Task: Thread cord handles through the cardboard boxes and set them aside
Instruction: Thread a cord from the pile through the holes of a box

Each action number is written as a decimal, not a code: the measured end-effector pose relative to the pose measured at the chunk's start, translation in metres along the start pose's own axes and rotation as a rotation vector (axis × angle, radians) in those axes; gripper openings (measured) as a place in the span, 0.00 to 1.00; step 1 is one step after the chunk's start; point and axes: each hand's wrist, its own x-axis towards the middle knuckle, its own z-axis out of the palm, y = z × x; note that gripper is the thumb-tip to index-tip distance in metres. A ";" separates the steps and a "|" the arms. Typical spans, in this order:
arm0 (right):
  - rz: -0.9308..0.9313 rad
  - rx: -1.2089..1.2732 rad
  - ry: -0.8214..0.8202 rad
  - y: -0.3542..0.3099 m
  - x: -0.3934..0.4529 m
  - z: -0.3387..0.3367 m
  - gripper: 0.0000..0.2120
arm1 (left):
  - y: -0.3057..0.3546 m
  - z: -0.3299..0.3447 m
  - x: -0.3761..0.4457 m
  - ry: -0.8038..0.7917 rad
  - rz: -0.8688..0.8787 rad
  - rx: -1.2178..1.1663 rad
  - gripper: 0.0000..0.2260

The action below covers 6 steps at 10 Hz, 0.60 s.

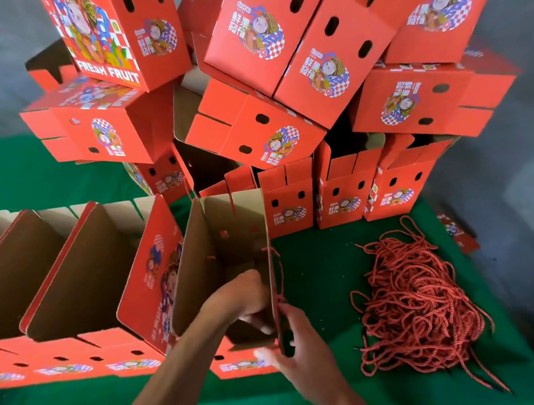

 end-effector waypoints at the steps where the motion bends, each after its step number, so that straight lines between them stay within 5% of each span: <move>1: 0.002 -0.087 0.287 0.010 0.007 -0.005 0.08 | 0.009 -0.010 -0.014 0.047 0.171 0.089 0.16; 2: 0.029 -0.218 0.459 0.022 0.014 -0.017 0.10 | 0.007 -0.016 -0.024 0.066 0.381 0.061 0.14; 3: -0.227 -0.416 0.355 0.027 0.012 -0.017 0.02 | -0.007 -0.017 -0.033 0.019 0.464 0.086 0.22; 4: -0.318 -0.670 0.170 0.030 -0.001 0.004 0.19 | -0.020 -0.012 -0.030 0.061 0.455 0.334 0.15; 5: -0.144 -0.768 0.015 0.022 -0.015 0.030 0.40 | -0.017 -0.009 -0.033 0.142 0.444 0.476 0.13; 6: -0.080 -0.892 0.005 0.011 -0.015 0.040 0.43 | -0.003 -0.002 -0.041 0.204 0.457 0.640 0.14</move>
